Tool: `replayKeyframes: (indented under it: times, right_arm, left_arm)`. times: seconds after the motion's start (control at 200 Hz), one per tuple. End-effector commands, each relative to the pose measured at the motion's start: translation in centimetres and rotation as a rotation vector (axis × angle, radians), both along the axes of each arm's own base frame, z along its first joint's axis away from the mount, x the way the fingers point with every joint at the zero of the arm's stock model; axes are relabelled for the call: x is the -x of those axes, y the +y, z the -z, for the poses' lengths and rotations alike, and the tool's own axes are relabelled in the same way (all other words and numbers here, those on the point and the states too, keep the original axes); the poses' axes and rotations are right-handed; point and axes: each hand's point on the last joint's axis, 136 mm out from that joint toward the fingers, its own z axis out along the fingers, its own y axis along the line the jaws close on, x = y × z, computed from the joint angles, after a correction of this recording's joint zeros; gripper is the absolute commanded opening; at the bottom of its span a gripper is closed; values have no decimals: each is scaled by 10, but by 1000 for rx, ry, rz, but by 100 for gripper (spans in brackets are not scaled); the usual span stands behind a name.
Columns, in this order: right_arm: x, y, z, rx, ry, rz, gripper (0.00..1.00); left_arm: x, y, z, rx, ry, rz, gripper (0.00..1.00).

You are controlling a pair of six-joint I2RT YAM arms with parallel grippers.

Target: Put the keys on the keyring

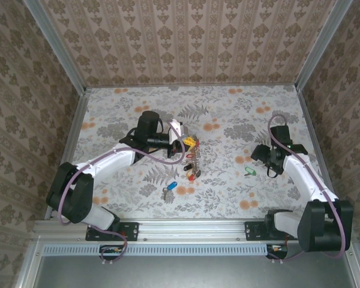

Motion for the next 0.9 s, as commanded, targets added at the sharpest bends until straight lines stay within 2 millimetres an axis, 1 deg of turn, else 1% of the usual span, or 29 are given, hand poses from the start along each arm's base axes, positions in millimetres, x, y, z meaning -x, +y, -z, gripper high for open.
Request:
replayKeyframes:
  times: [0.0,0.075,0.155,0.235,0.27,0.28,0.3,0.42,0.48,0.565,0.72,0.855,0.895]
  right_arm:
    - [17,6,21,-10,144,-55,66]
    - [18,14,29,-12,176,-93,52]
    - [17,22,36,-11,200,-137,48]
    - [15,28,39,-1,218,-179,45]
    - [14,28,37,11,217,-182,42]
    - [15,27,42,14,241,-182,42]
    - [16,27,44,19,256,-181,41]
    - [14,24,49,41,290,-194,38]
    - [13,24,50,47,296,-200,35]
    - [14,26,52,45,306,-211,35]
    - [15,27,55,45,321,-219,28]
    - [14,26,56,49,328,-220,26]
    - [14,26,56,49,327,-218,24]
  left_arm:
    - [8,-5,-34,72,-63,51,0]
    - [7,-6,-32,68,-59,55,0]
    - [8,-7,-31,65,-55,56,0]
    - [8,-7,-30,64,-55,58,0]
    - [8,-8,-30,64,-56,59,0]
    - [8,-8,-30,64,-55,59,0]
    - [8,-8,-29,62,-53,58,0]
    - [8,-8,-28,58,-49,60,0]
    - [8,-9,-29,60,-51,61,0]
    - [7,-9,-28,57,-47,60,0]
    - [7,-10,-28,55,-43,65,0]
    - [7,-10,-29,56,-42,69,0]
    - [7,-10,-27,54,-39,69,0]
